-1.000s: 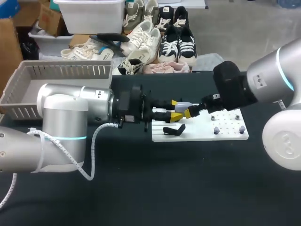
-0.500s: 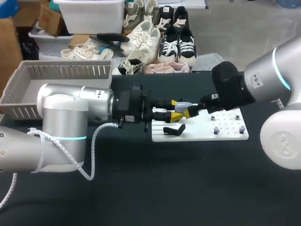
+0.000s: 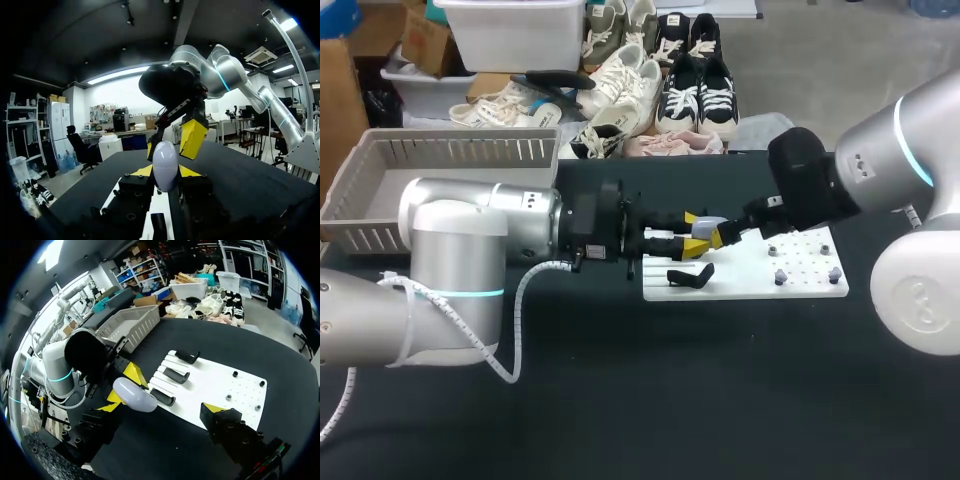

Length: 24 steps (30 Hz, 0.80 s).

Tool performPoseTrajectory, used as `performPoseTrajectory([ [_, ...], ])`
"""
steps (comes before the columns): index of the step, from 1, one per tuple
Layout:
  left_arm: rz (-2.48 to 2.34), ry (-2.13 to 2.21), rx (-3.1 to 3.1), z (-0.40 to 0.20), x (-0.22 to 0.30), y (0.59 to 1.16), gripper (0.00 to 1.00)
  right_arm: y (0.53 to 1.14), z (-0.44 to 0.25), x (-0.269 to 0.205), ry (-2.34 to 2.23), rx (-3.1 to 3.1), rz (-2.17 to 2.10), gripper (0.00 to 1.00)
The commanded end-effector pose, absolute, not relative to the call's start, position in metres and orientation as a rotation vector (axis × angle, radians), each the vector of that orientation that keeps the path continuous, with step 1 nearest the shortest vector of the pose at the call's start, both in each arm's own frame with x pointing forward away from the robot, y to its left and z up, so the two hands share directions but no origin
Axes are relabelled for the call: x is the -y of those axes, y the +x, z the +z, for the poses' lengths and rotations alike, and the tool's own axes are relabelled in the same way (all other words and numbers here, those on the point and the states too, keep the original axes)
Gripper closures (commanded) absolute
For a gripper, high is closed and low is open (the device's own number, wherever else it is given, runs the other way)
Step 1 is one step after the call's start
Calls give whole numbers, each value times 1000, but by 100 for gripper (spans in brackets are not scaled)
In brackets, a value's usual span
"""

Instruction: Pick up each earbud case from the left stands, insert the matching earbuds, close the lid, and place the case in the box.

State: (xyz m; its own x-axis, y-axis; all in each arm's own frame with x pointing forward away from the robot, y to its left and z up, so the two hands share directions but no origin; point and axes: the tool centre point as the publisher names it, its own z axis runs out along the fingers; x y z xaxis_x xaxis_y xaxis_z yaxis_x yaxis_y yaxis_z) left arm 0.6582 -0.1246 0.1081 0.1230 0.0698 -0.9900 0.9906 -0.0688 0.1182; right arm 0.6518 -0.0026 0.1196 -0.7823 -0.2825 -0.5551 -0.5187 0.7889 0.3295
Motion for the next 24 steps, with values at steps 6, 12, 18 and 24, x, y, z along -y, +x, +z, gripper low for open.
performPoseTrajectory([
  [6,-1131,1365,-1138,107,125,659,100,653,120,0,-581,-2498,633,0],
  [12,-1131,1365,-1138,107,125,659,100,654,119,0,-575,-2501,628,0],
  [18,-1131,1365,-1138,107,125,659,100,657,123,0,-569,-2498,620,0],
  [24,-1131,1365,-1138,107,125,659,100,660,131,0,-562,-2486,613,0],
])
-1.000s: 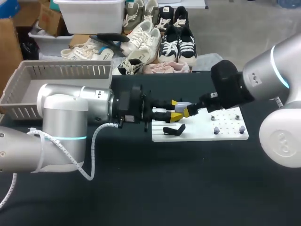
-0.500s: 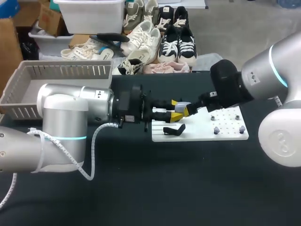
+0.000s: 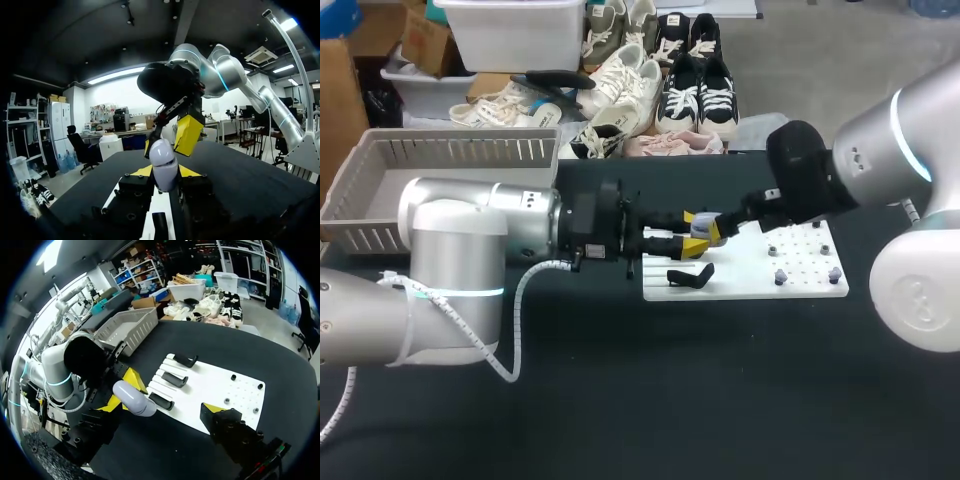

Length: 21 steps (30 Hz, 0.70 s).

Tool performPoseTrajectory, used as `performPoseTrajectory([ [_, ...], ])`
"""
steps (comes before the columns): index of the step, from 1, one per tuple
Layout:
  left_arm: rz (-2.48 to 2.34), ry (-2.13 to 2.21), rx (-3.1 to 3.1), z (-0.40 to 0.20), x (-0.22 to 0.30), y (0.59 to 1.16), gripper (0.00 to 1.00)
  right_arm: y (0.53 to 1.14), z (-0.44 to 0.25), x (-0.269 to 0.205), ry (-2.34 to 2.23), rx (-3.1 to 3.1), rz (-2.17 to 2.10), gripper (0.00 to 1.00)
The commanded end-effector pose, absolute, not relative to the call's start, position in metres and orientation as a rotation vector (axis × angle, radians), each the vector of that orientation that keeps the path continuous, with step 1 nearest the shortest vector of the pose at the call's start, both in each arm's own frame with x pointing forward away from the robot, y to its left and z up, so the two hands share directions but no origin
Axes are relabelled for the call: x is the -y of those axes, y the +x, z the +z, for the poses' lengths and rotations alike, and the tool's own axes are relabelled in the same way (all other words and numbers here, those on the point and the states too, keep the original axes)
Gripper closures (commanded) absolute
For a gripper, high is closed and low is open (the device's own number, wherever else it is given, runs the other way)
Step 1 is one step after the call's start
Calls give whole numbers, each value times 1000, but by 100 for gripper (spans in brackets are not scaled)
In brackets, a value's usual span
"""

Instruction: Pick up each earbud case from the left stands, insert the matching earbuds, close the lid, and place the case in the box.

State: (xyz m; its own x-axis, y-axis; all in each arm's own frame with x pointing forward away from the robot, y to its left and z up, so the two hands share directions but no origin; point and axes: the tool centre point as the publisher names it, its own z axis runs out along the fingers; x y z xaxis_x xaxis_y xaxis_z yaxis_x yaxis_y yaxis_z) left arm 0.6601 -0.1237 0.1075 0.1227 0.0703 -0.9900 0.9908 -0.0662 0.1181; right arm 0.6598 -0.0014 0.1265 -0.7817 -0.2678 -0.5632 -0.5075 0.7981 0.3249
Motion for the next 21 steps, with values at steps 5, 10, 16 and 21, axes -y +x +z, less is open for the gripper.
performPoseTrajectory([
  [5,-1131,1365,-1138,107,125,659,100,665,140,1,-563,-2472,597,0],
  [10,-1131,1365,-1138,107,125,659,100,668,152,3,-560,-2446,559,0],
  [16,-1131,1365,-1138,107,125,659,100,666,168,20,-570,-2446,395,0],
  [21,-1131,1365,-1138,107,125,659,100,662,175,47,-484,-2502,241,0],
])
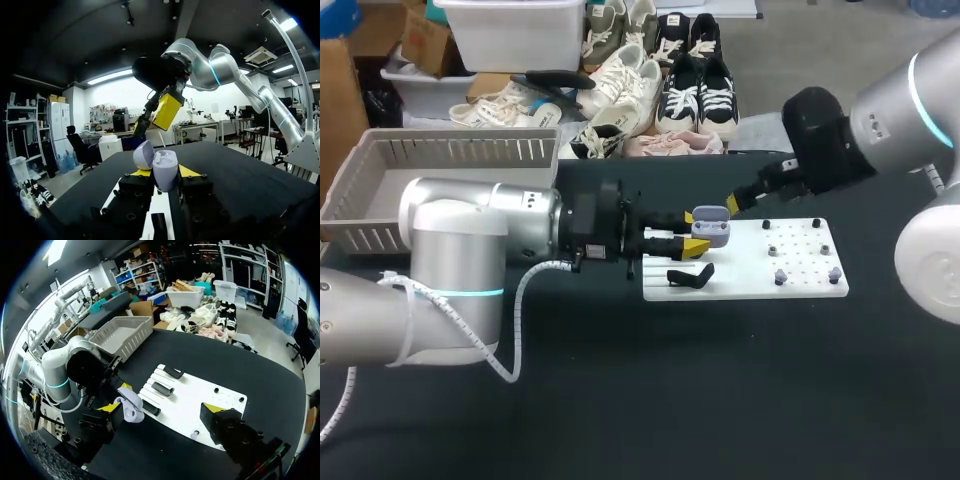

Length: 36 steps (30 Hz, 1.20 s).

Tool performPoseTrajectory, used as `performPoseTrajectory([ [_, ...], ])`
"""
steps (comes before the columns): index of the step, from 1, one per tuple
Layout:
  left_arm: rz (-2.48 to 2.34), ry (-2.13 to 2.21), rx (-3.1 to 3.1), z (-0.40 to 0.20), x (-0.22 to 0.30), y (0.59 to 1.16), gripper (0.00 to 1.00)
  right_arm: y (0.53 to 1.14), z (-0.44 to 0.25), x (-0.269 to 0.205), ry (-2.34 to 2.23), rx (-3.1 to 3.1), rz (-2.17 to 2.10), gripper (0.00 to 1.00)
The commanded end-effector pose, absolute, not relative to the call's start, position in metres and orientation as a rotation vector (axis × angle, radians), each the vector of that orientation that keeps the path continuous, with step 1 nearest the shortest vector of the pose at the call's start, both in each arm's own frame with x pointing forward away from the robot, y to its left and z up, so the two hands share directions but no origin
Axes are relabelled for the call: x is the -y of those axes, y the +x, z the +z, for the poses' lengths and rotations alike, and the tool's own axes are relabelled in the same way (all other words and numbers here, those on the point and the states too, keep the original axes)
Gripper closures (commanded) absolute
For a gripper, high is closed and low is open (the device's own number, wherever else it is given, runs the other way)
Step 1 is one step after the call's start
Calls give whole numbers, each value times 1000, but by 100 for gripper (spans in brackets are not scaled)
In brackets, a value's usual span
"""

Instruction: Pick up each earbud case from the left stands, insert the matching earbuds, close the lid, and place the case in the box.

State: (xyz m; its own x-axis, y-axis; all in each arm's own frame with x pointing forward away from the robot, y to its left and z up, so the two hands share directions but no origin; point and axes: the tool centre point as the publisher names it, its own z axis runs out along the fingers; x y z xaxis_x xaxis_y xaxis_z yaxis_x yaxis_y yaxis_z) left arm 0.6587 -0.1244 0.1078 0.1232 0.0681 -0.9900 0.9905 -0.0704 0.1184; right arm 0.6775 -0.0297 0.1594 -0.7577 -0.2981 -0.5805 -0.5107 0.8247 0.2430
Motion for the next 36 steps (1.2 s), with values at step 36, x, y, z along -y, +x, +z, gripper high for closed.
performPoseTrajectory([
  [36,-1131,1365,-1138,107,125,659,100,635,78,140,-379,-2853,-206,21],
])
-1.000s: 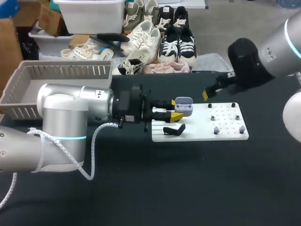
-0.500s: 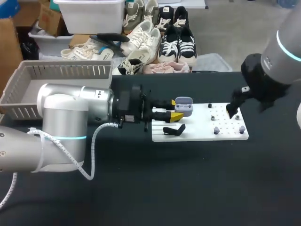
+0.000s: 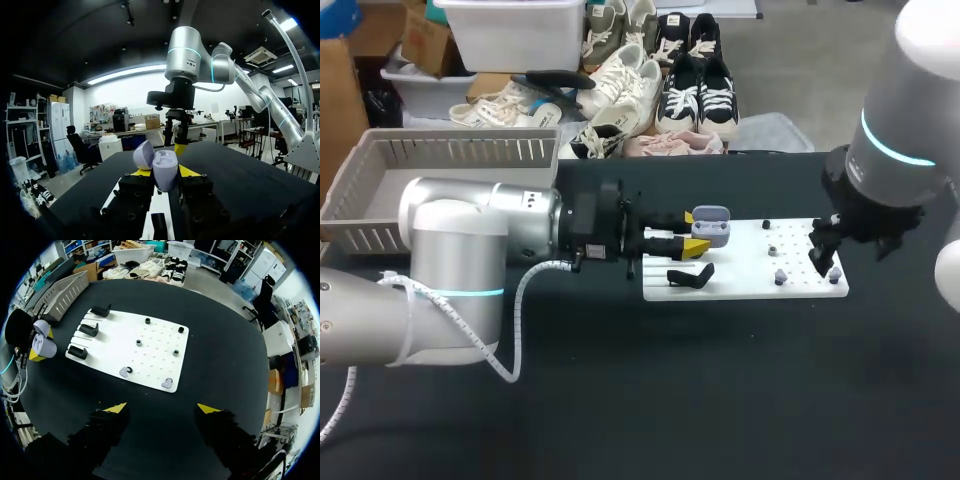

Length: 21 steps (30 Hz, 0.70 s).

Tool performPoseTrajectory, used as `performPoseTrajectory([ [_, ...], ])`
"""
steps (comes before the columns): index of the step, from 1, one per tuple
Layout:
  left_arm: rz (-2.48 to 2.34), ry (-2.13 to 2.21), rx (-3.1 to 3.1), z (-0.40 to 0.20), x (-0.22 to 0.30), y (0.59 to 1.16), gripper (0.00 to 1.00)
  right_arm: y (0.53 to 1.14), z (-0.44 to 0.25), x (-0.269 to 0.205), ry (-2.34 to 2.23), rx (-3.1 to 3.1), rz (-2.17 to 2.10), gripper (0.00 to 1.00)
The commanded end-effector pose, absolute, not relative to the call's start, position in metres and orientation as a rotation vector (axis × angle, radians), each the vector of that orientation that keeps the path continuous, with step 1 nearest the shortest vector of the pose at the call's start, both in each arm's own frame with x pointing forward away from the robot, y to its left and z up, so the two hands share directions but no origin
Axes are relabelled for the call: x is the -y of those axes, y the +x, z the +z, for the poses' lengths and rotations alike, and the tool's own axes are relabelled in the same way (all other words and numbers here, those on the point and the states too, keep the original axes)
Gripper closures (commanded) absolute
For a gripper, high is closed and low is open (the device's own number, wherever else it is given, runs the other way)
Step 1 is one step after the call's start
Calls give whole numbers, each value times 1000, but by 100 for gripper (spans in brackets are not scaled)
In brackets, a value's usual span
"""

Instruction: Pick up each earbud case from the left stands, insert the matching earbuds, close the lid, and place the case in the box.

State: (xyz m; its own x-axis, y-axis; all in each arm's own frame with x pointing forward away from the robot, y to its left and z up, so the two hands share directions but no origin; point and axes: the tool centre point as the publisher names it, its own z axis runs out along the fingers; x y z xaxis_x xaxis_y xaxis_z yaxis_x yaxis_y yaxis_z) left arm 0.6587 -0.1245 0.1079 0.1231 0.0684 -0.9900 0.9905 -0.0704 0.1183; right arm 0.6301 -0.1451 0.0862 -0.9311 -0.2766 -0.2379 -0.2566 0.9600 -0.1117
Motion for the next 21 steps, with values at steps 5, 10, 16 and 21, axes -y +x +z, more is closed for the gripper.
performPoseTrajectory([
  [5,-1131,1365,-1138,107,125,659,100,641,67,140,-391,-2874,-204,20],
  [10,-1131,1365,-1138,107,125,659,100,646,59,142,-399,-2886,-211,24],
  [16,-1131,1365,-1138,107,125,659,100,651,52,144,-404,-2900,-212,33],
  [21,-1131,1365,-1138,107,125,659,100,655,46,147,-396,-2910,-215,36],
])
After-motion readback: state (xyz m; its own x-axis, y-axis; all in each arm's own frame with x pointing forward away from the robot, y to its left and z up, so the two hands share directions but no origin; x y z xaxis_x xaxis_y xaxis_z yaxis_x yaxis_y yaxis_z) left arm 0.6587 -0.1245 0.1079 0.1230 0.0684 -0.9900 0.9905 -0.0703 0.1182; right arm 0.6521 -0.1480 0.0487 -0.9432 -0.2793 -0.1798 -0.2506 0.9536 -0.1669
